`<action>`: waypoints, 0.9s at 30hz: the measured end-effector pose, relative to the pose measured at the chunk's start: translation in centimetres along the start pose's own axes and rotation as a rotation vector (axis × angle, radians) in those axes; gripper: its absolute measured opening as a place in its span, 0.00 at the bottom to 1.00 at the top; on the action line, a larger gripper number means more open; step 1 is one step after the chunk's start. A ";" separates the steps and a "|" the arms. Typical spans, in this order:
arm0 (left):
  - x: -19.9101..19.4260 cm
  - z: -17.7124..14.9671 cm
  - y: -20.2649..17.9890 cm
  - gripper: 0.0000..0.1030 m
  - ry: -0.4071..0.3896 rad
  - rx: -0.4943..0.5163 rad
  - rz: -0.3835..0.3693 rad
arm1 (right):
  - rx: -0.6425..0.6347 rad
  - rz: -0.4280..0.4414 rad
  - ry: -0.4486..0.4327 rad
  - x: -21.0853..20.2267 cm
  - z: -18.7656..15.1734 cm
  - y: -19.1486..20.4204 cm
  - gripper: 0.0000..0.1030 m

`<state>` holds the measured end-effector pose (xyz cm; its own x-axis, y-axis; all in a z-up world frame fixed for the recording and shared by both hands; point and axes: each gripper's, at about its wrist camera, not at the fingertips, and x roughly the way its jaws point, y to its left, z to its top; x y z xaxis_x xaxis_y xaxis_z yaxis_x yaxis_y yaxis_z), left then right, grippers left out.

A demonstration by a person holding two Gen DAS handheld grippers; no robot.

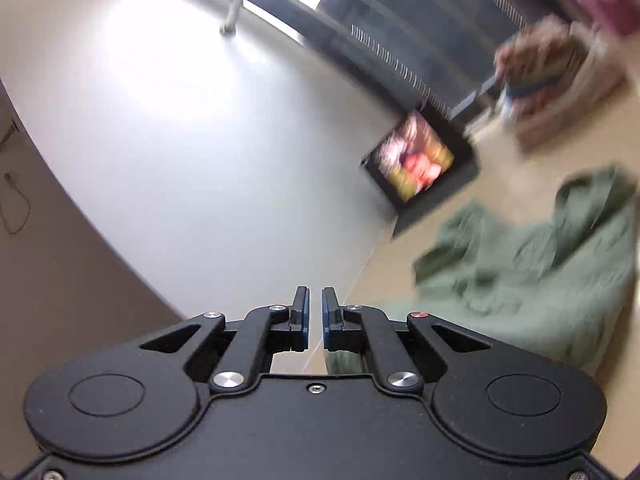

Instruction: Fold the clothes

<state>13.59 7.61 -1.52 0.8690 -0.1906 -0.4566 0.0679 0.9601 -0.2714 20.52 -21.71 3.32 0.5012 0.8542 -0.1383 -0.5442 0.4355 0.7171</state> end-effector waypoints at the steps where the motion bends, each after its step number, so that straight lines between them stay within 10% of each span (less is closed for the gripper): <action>1: 0.6 -0.1 -0.1 1.00 0.008 0.007 0.020 | -0.034 -0.063 -0.013 -0.3 -0.1 -0.2 0.06; 5: 2.3 -1.1 -0.3 0.85 0.024 0.059 0.073 | -0.156 -0.259 0.049 -1.1 -1.8 -1.1 0.12; 9: 2.7 -1.1 0.5 0.43 0.041 0.050 0.035 | -0.408 -0.361 0.180 -1.3 -5.9 0.8 0.65; 13: 2.0 -0.4 0.2 0.31 0.007 0.096 0.012 | -0.598 -0.405 0.258 -0.7 -10.1 3.3 0.86; 25: -0.8 -0.3 -2.3 0.22 -0.086 0.272 0.068 | -1.174 -0.706 0.263 8.8 -15.3 6.1 0.83; 27: -1.1 -0.8 -2.0 0.22 -0.088 0.280 0.121 | -1.184 -0.706 0.251 9.3 -14.6 6.1 0.47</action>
<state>12.05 5.69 -1.17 0.9174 -0.0645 -0.3928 0.0829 0.9961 0.0301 12.01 -6.99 -3.57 0.8403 0.3293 -0.4307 -0.5310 0.6601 -0.5313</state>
